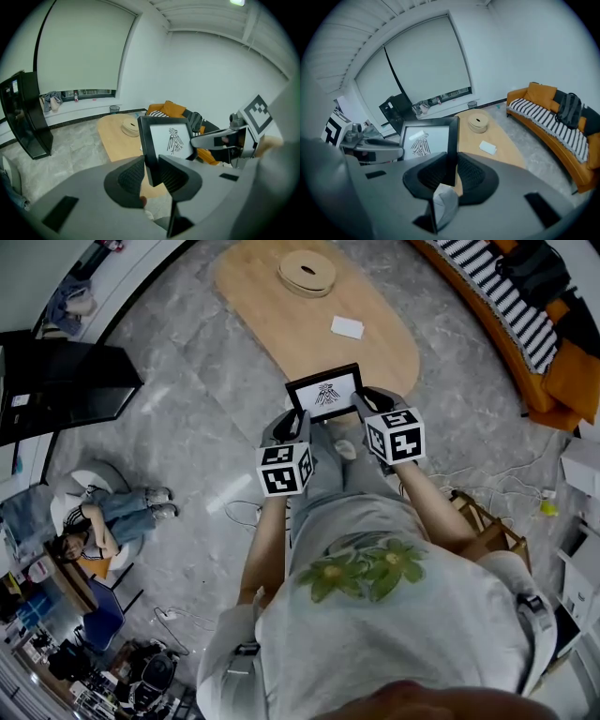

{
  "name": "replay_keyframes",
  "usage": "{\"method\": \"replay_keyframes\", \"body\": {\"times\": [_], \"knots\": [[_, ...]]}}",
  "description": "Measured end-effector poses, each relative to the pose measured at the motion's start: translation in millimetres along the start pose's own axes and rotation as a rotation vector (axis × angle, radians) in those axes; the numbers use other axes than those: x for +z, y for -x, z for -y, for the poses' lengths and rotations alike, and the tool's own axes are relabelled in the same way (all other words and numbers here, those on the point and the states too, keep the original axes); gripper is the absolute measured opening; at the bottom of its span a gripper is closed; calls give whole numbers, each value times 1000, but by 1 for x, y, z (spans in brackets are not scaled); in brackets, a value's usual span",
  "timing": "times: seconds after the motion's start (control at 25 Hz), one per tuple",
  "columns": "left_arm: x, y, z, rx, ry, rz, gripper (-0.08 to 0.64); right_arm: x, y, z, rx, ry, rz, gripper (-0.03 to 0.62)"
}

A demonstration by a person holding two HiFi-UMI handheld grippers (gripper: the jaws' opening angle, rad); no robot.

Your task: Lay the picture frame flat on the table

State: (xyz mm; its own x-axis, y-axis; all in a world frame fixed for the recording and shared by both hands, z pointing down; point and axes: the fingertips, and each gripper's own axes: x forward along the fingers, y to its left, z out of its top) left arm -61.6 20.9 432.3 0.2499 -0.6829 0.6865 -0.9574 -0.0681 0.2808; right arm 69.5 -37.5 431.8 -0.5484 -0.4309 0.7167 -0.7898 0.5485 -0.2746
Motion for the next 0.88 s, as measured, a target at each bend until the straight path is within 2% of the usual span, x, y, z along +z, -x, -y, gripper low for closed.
{"method": "replay_keyframes", "body": {"times": [0.36, 0.88], "knots": [[-10, -26, -11, -11, -17, -41, 108, -9, -23, 11, -20, -27, -40, 75], [-40, -70, -29, -15, 14, -127, 107, -35, -65, 28, -56, -51, -108, 75]]}}
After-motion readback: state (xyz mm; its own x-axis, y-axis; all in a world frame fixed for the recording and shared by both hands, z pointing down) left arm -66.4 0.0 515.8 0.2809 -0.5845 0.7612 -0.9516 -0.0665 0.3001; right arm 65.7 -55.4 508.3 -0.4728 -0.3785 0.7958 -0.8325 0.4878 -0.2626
